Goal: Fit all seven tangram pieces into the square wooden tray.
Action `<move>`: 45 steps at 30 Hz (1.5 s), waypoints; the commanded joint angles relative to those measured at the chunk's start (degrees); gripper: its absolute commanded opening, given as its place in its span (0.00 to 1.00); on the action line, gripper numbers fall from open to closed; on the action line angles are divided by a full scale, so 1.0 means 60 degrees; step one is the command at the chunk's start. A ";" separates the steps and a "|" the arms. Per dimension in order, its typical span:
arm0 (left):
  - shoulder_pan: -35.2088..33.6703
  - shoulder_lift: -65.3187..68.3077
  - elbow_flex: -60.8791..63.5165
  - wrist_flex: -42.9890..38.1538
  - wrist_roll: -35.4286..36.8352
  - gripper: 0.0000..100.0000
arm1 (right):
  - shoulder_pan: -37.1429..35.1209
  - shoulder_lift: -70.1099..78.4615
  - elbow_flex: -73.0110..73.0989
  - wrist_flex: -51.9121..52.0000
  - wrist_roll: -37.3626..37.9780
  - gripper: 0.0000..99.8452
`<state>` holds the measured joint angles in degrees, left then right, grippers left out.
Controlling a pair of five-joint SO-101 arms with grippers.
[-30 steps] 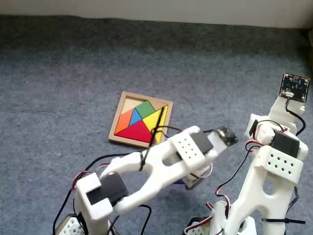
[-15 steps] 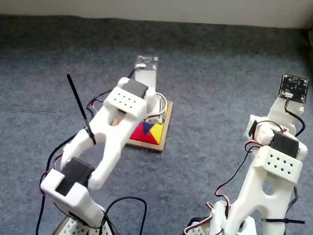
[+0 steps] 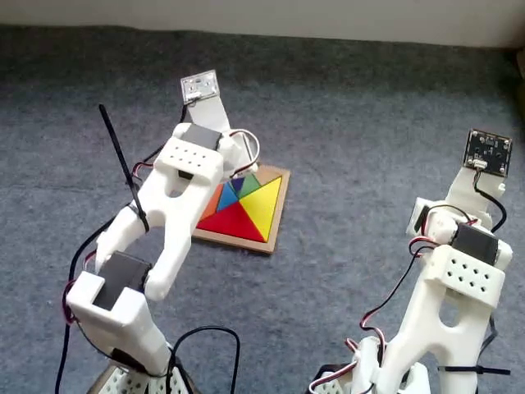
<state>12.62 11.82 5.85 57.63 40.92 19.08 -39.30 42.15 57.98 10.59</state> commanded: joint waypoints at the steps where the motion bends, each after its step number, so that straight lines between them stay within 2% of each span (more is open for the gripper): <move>1: -0.0227 -0.0081 -0.0212 -0.0396 0.0103 0.16 | 0.0051 -0.0300 -0.0051 -0.0242 0.0015 0.01; 6: -0.0227 -0.0066 -0.0212 -0.0630 0.2315 0.16 | -0.0227 -0.0300 -0.0051 -0.0242 0.0015 0.01; 11: -0.0212 -0.0066 0.0154 -0.1114 0.3824 0.16 | -0.0271 -0.0300 -0.0051 -0.0242 0.0015 0.01; 17: -0.0242 -0.0066 0.0989 -0.2242 0.7253 0.16 | -0.0271 -0.0286 -0.0037 -0.0242 0.0015 0.01; 20: -0.0256 -0.0066 0.1429 -0.2520 0.8264 0.16 | -0.0271 -0.0286 -0.0037 -0.0242 0.0015 0.01; 26: -0.0828 -0.0081 0.1619 -0.2579 0.8557 0.16 | -0.0271 -0.0271 -0.0037 -0.0242 0.0015 0.01; 31: -0.0901 -0.0154 0.1634 -0.2549 0.8190 0.16 | -0.0271 -0.0271 -0.0037 -0.0242 0.0015 0.01; 33: -0.0857 -0.0154 0.1634 -0.2549 0.8190 0.19 | -0.0271 -0.0271 -0.0037 -0.0242 0.0015 0.01; 39: -0.0828 -0.0168 0.1604 -0.2535 0.8176 0.35 | -0.0271 -0.0271 -0.0037 -0.0242 0.0015 0.01; 45: -0.0901 -0.0300 0.1560 -0.2535 0.8176 0.36 | -0.0271 -0.0271 -0.0037 -0.0242 0.0015 0.01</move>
<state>7.96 11.82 15.96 43.03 90.51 18.11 -39.30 42.15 57.98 10.59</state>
